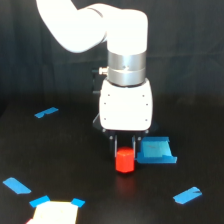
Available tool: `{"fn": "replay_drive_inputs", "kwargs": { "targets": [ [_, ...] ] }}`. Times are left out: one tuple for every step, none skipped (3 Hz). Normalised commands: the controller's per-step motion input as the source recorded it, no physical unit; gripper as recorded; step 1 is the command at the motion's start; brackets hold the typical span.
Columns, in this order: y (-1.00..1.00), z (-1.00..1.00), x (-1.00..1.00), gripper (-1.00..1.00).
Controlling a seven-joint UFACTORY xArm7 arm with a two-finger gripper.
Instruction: Pick up the red object from the table
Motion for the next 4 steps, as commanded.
{"fn": "replay_drive_inputs", "kwargs": {
  "targets": [
    [0.05, 1.0, 1.0, -0.97],
    [0.12, 1.0, 0.66, -1.0],
    [-0.23, 1.0, 0.46, -1.0],
    [0.27, 1.0, 1.0, -1.0]
  ]
}}
